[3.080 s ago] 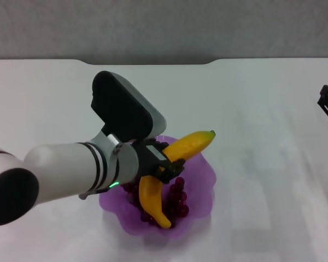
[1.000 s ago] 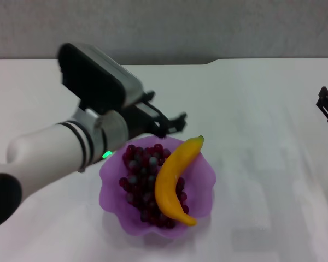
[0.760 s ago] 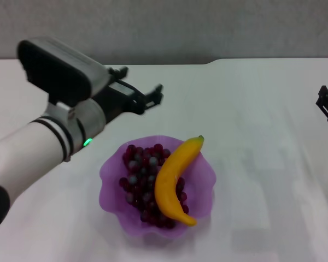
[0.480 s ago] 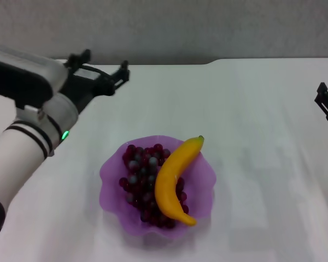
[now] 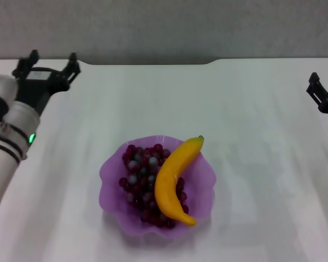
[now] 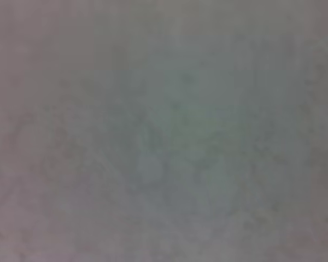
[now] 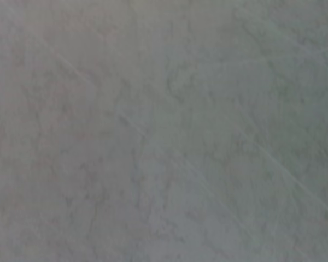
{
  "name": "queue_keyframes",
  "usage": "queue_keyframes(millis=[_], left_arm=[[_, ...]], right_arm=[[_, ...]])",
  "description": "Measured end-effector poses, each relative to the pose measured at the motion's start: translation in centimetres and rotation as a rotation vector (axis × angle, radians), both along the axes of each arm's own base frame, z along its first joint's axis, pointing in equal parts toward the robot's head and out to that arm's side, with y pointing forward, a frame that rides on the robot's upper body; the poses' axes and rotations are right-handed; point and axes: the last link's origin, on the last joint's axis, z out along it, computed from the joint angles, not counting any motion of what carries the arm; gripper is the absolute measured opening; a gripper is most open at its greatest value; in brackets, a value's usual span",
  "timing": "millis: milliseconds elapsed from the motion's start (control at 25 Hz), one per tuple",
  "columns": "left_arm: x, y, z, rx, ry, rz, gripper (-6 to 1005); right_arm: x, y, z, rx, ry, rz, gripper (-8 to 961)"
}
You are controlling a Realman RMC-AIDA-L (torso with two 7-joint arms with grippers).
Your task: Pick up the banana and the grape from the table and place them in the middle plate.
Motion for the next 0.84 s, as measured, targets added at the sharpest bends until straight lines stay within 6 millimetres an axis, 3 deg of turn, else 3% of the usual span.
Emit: queue_keyframes(millis=[480,840], left_arm=[[-3.3,1.8,1.4,0.028,0.07,0.114,895],[-3.5,2.0,1.7,0.032,0.054,0.126,895]], right_arm=[[-1.0,1.3,0.4,0.011,-0.018,0.02,880],[-1.6,2.3,0.5,0.008,-0.053,0.028,880]])
